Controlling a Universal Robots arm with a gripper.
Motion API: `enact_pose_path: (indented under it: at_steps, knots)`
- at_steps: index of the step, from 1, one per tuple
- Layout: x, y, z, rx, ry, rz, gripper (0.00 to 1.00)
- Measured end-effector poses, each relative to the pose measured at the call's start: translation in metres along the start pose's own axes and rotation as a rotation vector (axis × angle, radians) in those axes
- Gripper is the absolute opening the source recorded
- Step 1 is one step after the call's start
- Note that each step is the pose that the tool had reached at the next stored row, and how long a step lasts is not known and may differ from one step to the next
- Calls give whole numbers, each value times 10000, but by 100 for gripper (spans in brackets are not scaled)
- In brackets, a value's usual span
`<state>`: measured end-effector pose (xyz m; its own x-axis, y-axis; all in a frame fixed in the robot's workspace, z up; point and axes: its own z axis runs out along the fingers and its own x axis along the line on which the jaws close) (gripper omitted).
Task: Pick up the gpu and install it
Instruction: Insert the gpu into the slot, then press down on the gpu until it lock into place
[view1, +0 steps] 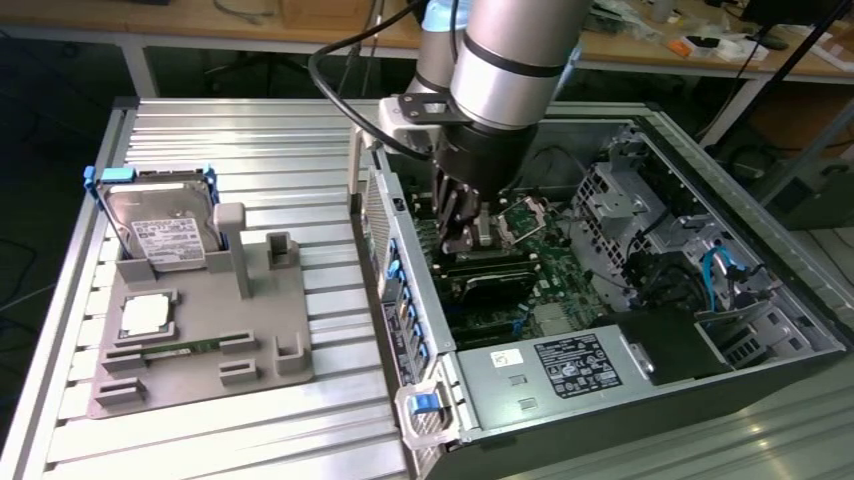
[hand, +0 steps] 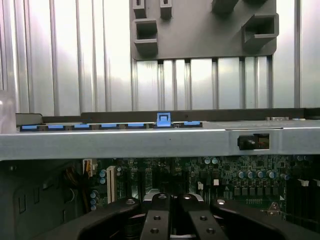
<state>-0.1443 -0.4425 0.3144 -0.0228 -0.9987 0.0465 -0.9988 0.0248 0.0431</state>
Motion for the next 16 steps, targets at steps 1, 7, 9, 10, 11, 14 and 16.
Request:
enact_pose_path:
  at_steps: [1,7,9,10,11,14,16]
  knots:
    - [-1,16,1,-42,1,-3,11]
    - [-1,52,7,-300,4,-15,11]
    - [-2,70,20,-356,3,-16,11]
    - [-2,72,24,-385,5,-17,11]
    - [-2,75,32,-411,5,-19,11]
    - [-3,82,50,-466,8,-21,11]
    - [-3,85,60,-490,7,-22,11]
